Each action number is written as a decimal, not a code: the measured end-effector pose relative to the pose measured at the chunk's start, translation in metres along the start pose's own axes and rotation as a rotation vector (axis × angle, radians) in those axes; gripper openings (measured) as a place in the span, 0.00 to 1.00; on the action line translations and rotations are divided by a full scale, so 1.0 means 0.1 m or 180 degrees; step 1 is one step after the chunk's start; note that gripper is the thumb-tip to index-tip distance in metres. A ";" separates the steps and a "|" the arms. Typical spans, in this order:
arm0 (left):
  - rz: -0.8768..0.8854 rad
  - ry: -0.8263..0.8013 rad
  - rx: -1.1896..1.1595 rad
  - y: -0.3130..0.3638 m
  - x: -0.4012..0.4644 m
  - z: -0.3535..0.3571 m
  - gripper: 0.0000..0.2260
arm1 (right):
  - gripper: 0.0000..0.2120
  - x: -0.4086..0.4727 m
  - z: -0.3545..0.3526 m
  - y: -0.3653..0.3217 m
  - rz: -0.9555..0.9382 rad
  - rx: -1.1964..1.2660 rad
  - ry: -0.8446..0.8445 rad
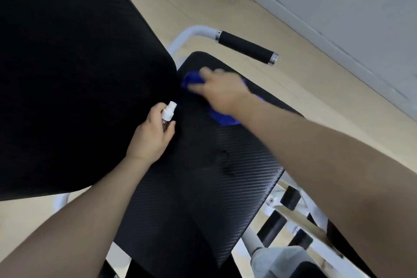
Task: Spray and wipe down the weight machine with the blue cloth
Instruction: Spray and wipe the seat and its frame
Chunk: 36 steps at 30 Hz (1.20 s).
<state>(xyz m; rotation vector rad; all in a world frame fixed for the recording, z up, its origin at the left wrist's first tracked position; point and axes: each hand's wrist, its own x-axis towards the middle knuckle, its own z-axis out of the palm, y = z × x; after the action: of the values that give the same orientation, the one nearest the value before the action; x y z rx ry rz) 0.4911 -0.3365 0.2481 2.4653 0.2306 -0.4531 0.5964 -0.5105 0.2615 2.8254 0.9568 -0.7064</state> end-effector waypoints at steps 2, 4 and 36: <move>0.0133 0.0000 -0.0010 -0.03 0.02 0.01 0.19 | 0.23 -0.01 -0.02 0.36 0.0976 0.0252 0.0158; 0.0180 0.0011 0.0004 -0.06 0.03 0.03 0.19 | 0.24 -0.05 0.06 0.29 0.1292 0.0449 0.0265; 0.1222 -0.1046 0.0602 -0.30 -0.71 0.13 0.25 | 0.26 -1.66 0.79 -0.49 0.2105 0.1114 0.0616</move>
<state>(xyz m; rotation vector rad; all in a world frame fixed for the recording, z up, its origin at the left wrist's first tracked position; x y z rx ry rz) 0.4138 -0.3247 0.2492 2.4860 -0.4308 -0.7230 0.4193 -0.5809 0.2690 3.2461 -0.1452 -0.5531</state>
